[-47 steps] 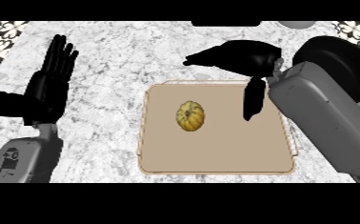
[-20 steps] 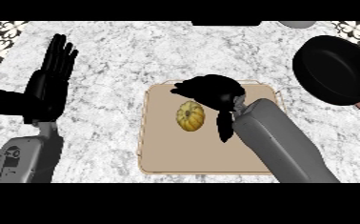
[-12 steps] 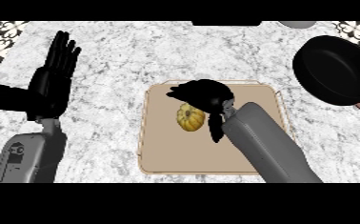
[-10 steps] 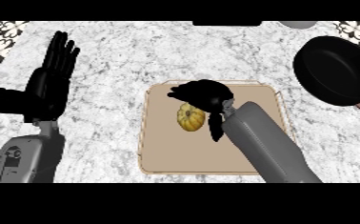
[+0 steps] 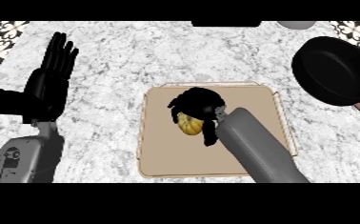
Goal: Pick the squash from the tray and place it in the pot
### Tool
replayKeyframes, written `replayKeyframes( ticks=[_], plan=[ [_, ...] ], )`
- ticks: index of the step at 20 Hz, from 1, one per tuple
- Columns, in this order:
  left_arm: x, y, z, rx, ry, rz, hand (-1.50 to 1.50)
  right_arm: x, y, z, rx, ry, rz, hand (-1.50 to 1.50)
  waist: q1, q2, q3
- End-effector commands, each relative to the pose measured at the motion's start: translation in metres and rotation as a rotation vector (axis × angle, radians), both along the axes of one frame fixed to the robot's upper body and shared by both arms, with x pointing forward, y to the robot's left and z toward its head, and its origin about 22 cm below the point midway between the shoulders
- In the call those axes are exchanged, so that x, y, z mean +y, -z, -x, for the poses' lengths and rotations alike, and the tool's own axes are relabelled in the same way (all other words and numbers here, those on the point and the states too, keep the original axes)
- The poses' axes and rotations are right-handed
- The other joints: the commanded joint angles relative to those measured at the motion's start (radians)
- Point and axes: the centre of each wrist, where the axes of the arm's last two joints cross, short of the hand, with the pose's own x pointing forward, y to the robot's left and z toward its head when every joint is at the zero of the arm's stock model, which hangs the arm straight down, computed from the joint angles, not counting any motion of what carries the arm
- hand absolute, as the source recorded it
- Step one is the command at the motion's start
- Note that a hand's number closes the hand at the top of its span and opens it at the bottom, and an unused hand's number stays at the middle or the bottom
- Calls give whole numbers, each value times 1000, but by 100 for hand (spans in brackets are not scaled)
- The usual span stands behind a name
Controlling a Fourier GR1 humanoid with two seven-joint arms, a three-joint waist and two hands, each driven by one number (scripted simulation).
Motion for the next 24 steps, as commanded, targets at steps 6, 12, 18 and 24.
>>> replayKeyframes(
  ticks=[6,12,18,24],
  plan=[
    [-4,-3,-4,-4,-16,-14,0,28,28,48,-30,-92,-27,150,-3,6,3],
    [-4,-1,0,1,-13,-13,0,15,-3,27,-222,-21,-59,150,-5,6,3],
    [-1,0,0,-20,-5,-8,0,-30,-50,-43,-333,741,-59,150,7,27,2],
    [-9,-6,-5,-29,37,-12,0,-44,-111,-74,-528,1271,-146,150,42,37,0]
  ],
)
